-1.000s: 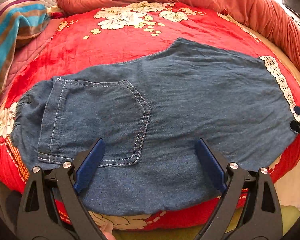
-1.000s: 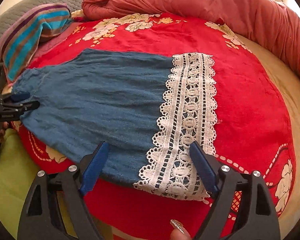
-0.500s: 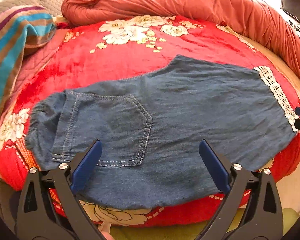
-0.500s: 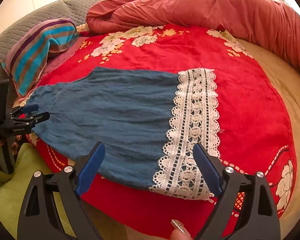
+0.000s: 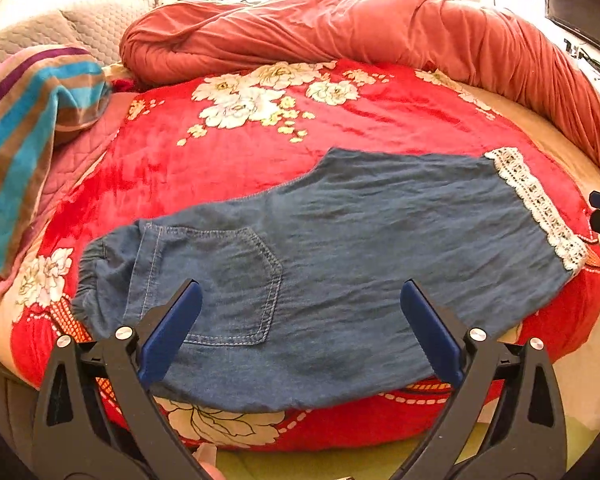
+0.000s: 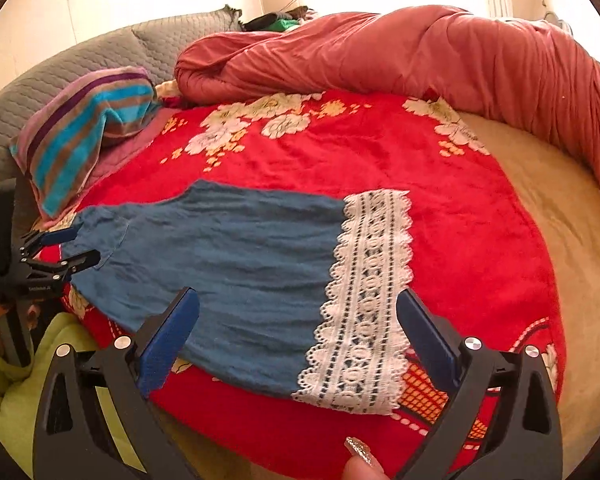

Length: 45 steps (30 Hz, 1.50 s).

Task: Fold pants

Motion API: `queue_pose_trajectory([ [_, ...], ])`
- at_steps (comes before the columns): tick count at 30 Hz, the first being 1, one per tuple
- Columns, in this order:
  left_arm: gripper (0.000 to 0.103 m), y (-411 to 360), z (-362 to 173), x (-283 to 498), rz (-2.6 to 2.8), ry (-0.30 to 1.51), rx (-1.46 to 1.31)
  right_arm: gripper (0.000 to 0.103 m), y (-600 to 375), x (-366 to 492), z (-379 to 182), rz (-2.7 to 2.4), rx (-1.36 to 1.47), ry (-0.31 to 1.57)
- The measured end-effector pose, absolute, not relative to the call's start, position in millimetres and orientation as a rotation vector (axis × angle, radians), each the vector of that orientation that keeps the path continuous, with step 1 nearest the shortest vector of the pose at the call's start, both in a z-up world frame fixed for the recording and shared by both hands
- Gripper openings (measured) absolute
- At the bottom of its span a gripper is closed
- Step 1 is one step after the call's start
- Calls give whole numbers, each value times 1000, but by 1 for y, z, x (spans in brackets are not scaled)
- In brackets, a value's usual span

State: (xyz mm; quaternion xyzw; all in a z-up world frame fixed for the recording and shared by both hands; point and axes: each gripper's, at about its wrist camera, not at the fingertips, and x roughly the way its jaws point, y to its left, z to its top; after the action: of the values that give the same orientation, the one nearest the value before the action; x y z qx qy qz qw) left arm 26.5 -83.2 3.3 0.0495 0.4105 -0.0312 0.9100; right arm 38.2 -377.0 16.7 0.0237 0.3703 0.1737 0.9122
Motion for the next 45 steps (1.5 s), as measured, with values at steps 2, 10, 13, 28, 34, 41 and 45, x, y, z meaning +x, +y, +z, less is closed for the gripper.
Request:
queue_pose_trajectory([
  [2,93,-87,7,27,-66,838,109,98,-383,35,22,348,55,744],
  [10,93,-113,25,39,-132,822,118,98,-412,31,42,275,65,673],
  [13,93,-126,34,46,-161,807,126,98,-422,30,47,246,68,657],
  [28,93,-199,51,87,-314,798,210,98,-439,30,38,184,83,676],
  [34,93,-217,44,104,-331,809,228,98,-437,33,26,199,88,712],
  [41,93,-234,32,123,-345,833,260,98,-426,41,5,239,118,777],
  [45,93,-238,24,131,-346,852,262,98,-420,44,-6,257,127,812],
])
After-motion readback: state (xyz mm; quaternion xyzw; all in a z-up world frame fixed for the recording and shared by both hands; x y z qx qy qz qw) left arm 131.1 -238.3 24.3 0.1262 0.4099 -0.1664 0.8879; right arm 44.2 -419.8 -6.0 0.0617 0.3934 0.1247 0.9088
